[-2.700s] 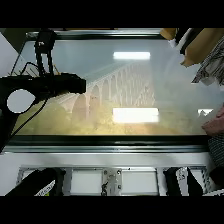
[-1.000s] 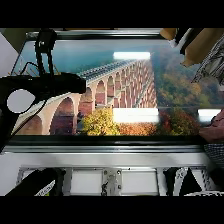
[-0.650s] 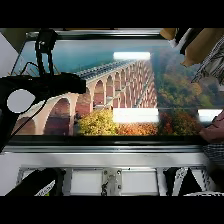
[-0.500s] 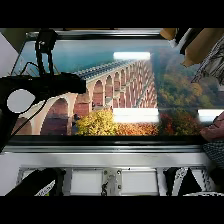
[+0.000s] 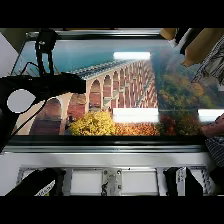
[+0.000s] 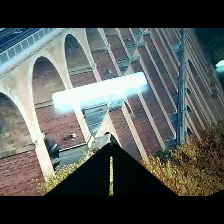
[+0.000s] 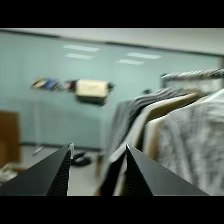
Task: Fold the clothes and pants, and hang the long-sleeved shirts on hangers.
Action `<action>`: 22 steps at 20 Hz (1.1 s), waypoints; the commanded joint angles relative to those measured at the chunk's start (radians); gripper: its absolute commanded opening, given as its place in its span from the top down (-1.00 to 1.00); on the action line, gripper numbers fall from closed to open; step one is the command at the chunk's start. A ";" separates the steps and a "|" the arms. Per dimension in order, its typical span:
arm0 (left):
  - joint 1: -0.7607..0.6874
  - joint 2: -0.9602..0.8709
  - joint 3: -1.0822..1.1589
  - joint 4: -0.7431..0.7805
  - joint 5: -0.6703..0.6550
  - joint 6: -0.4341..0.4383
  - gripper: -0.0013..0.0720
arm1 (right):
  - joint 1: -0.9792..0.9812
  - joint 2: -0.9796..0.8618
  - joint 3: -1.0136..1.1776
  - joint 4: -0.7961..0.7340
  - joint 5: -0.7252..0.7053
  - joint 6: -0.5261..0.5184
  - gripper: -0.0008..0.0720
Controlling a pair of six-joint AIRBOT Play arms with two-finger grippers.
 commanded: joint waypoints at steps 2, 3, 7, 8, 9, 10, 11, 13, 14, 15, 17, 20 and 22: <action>0.001 0.000 0.000 0.000 -0.002 -0.001 0.92 | 0.380 -0.090 -0.002 -0.446 0.259 0.219 -0.06; 0.001 0.000 -0.001 -0.001 -0.001 -0.001 0.92 | 0.484 -0.111 -0.002 -0.544 0.259 0.244 -0.06; 0.001 0.018 -0.048 -0.003 0.000 -0.002 0.92 | 0.897 -0.235 -0.002 -0.785 0.240 0.389 -0.06; 0.001 0.024 -0.058 -0.003 0.000 -0.002 0.92 | 0.985 -0.277 -0.002 -0.796 0.237 0.395 -0.06; 0.001 0.028 -0.065 -0.003 0.001 -0.002 0.92 | 1.053 -0.314 -0.002 -0.797 0.237 0.395 -0.06; 0.001 0.029 -0.066 -0.003 -0.001 -0.002 0.92 | 1.112 -0.351 -0.002 -0.797 0.237 0.395 -0.06; 0.001 0.029 -0.066 -0.003 0.000 -0.002 0.92 | 1.156 -0.383 -0.002 -0.797 0.237 0.397 -0.06; 0.001 0.029 -0.066 -0.003 0.000 -0.002 0.92 | 1.213 -0.432 -0.002 -0.795 0.241 0.397 -0.06; 0.001 0.029 -0.066 -0.003 0.000 -0.002 0.92 | 1.232 -0.448 -0.002 -0.793 0.240 0.397 -0.06; 0.001 0.029 -0.066 -0.003 0.000 -0.002 0.92 | 1.242 -0.458 -0.002 -0.793 0.241 0.397 -0.06; 0.001 0.029 -0.066 -0.002 0.000 -0.002 0.92 | 1.248 -0.467 -0.002 -0.788 0.241 0.397 -0.06; 0.001 0.029 -0.066 -0.002 0.000 -0.002 0.92 | 1.246 -0.466 -0.002 -0.768 0.246 0.397 0.33; 0.001 0.029 -0.066 -0.002 0.000 -0.002 0.92 | 1.246 -0.467 -0.002 -0.768 0.256 0.396 0.91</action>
